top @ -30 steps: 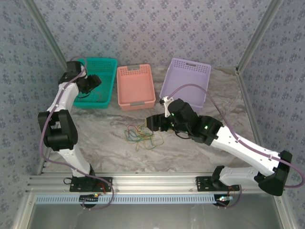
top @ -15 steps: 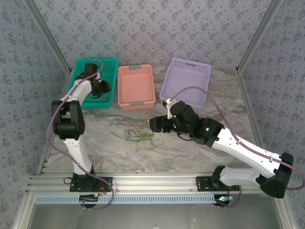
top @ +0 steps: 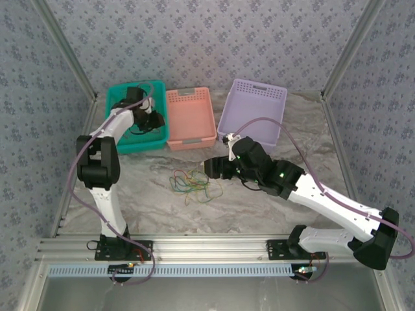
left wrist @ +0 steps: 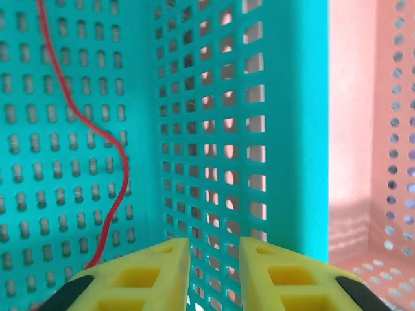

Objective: Untangle the cables

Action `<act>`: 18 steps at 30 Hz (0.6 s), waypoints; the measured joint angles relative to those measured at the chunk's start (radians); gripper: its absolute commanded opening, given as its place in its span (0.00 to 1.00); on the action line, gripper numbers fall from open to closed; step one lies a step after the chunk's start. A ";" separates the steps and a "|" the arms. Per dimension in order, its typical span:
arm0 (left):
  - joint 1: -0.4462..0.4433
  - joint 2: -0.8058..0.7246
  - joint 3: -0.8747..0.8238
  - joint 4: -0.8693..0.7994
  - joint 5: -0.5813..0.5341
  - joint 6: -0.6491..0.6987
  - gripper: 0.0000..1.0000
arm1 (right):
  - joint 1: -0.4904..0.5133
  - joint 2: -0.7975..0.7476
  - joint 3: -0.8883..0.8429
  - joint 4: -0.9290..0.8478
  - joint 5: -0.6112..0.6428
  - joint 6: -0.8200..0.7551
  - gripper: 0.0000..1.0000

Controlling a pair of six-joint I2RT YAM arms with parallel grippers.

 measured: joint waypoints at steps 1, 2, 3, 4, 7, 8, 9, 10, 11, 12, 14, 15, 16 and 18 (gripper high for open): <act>-0.012 0.000 0.000 0.000 0.001 0.005 0.25 | -0.001 0.000 -0.001 0.000 0.000 0.000 0.72; -0.027 0.000 -0.001 0.003 0.005 0.009 0.25 | -0.004 0.000 -0.003 0.000 0.000 0.000 0.72; -0.042 0.000 -0.003 0.011 0.005 0.014 0.25 | -0.008 0.000 -0.006 0.000 0.001 0.000 0.72; -0.055 0.000 -0.005 0.018 0.006 0.016 0.25 | -0.011 0.000 -0.010 0.000 0.001 0.000 0.72; -0.093 0.000 -0.009 0.035 0.008 0.024 0.25 | -0.024 -0.013 -0.037 -0.001 0.001 0.000 0.72; -0.106 0.000 -0.009 0.041 0.008 0.026 0.25 | -0.029 -0.022 -0.048 -0.004 0.001 0.004 0.72; -0.116 0.000 -0.009 0.044 0.008 0.027 0.25 | -0.035 -0.032 -0.057 -0.008 0.001 0.008 0.72; -0.126 0.000 -0.009 0.047 0.008 0.027 0.25 | -0.042 -0.042 -0.065 -0.011 0.001 0.011 0.72; -0.136 0.000 -0.009 0.048 0.008 0.027 0.25 | -0.048 -0.055 -0.072 -0.014 0.001 0.013 0.72; -0.146 0.000 -0.009 0.051 0.007 0.027 0.26 | -0.057 -0.068 -0.080 -0.016 0.001 0.016 0.72; -0.163 0.000 -0.009 0.053 0.003 0.032 0.29 | -0.074 -0.094 -0.097 -0.021 0.001 0.023 0.72; -0.171 0.000 -0.009 0.055 -0.001 0.034 0.33 | -0.083 -0.106 -0.105 -0.024 0.002 0.026 0.72; -0.177 0.000 -0.009 0.056 -0.010 0.036 0.38 | -0.092 -0.113 -0.111 -0.029 0.005 0.027 0.72; -0.192 -0.005 -0.009 0.055 -0.050 0.038 0.51 | -0.110 -0.118 -0.121 -0.039 0.010 0.027 0.71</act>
